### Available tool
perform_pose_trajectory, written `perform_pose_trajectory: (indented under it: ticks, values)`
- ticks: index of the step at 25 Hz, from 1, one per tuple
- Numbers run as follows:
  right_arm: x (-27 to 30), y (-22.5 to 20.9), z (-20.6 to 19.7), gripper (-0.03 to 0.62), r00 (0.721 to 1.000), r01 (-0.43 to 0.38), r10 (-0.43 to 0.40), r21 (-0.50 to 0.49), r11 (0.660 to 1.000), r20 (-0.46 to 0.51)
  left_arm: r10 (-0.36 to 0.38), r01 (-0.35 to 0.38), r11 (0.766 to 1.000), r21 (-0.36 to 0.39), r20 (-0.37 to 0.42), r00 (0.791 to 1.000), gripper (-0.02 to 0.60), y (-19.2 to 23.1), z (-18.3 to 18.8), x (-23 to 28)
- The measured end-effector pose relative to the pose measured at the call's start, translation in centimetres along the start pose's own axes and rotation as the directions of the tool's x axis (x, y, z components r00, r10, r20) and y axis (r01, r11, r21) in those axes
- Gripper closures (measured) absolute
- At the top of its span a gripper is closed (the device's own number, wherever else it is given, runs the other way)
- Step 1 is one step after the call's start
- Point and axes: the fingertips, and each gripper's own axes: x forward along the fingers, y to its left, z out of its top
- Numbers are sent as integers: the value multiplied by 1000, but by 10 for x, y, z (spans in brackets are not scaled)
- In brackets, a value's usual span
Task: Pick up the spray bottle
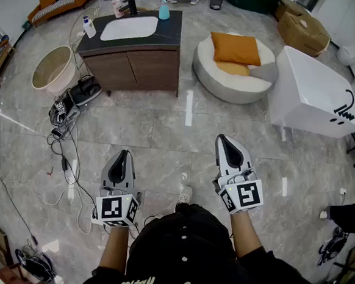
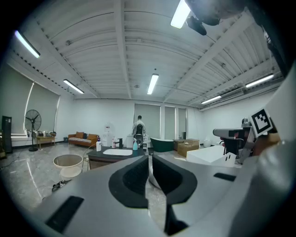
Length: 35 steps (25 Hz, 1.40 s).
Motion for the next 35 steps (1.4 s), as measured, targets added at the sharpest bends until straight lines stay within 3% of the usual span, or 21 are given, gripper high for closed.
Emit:
perform_pose_trajectory:
  ticks: [9,17,24,35]
  values:
    - [10,-5,-8,600,1000,-1,1,-4,1000,-9,0,0,1000,-7,-8,1000,552,3,-5,11]
    - [31,-39,-28,599,1000,1,0,28,1000,-29,59,-59,998,2,-21,998,552,6,-11,40]
    - [55,-65,-28,599,999,-27,28,56,998,-23,77,-77,996,-41,1,997,553,2,-4,64]
    - [147,-95,-43,599,998,-36,37,28,999,-50,76,-75,996,-39,4,997,552,40,1,165]
